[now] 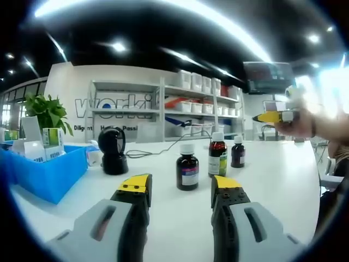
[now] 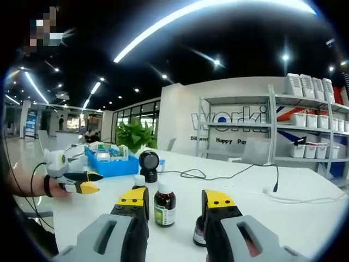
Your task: Rotate the medicine bottle to make it face forward pick up the medicine bottle inspect the drug traceability code place the medicine on the table
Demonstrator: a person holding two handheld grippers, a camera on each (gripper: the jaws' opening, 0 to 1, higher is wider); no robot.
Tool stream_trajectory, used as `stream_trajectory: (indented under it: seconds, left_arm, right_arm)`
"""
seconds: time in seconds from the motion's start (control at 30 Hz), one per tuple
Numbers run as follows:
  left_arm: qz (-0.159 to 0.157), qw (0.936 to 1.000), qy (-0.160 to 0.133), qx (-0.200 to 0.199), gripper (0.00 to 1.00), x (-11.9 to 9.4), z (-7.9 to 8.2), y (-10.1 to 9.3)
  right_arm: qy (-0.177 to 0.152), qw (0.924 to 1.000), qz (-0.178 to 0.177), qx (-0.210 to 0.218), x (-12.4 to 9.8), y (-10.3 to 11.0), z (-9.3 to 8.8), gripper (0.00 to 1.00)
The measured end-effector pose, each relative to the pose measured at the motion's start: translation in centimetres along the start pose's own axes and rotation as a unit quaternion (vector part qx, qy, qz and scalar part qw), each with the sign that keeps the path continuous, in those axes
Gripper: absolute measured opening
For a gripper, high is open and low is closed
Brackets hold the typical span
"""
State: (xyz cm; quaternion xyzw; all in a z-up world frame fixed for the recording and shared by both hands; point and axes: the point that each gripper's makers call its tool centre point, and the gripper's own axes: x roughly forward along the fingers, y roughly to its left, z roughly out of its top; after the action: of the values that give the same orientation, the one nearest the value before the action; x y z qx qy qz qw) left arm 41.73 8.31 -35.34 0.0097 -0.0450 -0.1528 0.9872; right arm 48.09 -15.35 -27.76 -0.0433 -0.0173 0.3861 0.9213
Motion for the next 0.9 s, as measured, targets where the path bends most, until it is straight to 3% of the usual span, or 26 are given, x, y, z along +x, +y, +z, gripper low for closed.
stream_trajectory:
  seconds: [0.5,0.9]
  left_arm:
    - [0.0,1.0,0.0,-0.001,0.35,0.0,0.0,-0.1]
    - [-0.002,1.0,0.002,-0.002,0.35,-0.1,0.0,-0.4]
  right_arm:
    - [0.042,0.9964,0.065,-0.033,4.8,1.4,-1.0,0.36]
    - [0.08,0.9901,0.106,-0.046,6.7,2.5,-3.0,0.36]
